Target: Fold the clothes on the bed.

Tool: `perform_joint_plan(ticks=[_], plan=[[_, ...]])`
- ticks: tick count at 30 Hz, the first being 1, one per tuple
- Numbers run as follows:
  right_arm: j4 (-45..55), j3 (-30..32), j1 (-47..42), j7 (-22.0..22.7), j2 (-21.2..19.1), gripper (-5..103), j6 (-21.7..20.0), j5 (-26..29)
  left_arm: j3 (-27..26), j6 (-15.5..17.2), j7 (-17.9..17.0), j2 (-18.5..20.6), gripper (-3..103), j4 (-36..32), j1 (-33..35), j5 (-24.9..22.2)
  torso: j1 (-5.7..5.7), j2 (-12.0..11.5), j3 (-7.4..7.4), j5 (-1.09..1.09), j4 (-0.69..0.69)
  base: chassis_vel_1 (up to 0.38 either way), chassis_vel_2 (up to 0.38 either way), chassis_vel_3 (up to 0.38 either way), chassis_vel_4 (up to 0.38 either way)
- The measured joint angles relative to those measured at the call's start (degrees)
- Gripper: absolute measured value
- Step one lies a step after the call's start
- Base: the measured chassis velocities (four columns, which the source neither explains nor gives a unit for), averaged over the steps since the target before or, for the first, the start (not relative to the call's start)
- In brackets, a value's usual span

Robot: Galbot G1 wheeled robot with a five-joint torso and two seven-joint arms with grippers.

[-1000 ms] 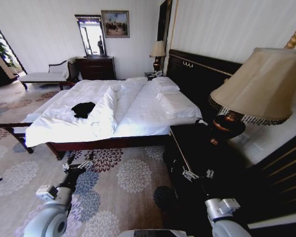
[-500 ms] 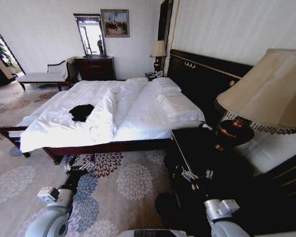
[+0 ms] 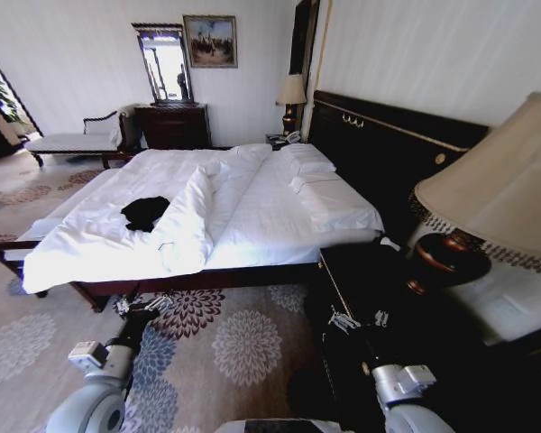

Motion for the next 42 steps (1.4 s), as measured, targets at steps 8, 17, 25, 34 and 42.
perform_joint_plan(ticks=[8, 17, 25, 34, 42], plan=[[0.00, 0.00, -0.03, 0.00, 0.03, 100, -0.02, -0.09, 0.57, -0.09, 0.12, 0.51, 100, 0.00, 0.61, 0.36, -0.02, 0.00, 0.00, 0.00, 0.00, -0.148, 0.148, 0.151, -0.156], [-0.12, -0.23, 0.02, -0.02, 0.46, 100, -0.02, -0.36, 0.28, -0.53, 0.48, 0.76, 100, 0.14, 1.40, 0.37, -0.01, 0.00, 0.00, -0.01, 0.00, -0.170, 0.157, 0.159, -0.165], [-0.21, -0.60, -0.09, -0.03, 0.78, 100, -0.02, -0.79, 0.03, -0.77, 0.60, 0.37, 100, 0.20, 1.91, 0.36, -0.01, 0.00, 0.00, 0.00, 0.00, -0.147, 0.155, 0.163, -0.143], [-0.38, -0.93, 0.11, 0.01, 0.98, 100, -0.12, -1.12, -0.96, -1.02, 0.79, 0.68, 100, 0.18, 2.75, -0.34, -0.02, 0.02, -0.01, -0.01, 0.00, -0.150, 0.154, 0.144, -0.159], [-0.41, -1.00, 0.07, 0.22, 1.04, 100, -0.15, -1.26, -0.43, -1.02, 0.77, 0.35, 100, 0.01, 2.63, 0.00, 0.00, 0.01, 0.00, -0.01, 0.00, -0.176, 0.188, 0.175, -0.175]])
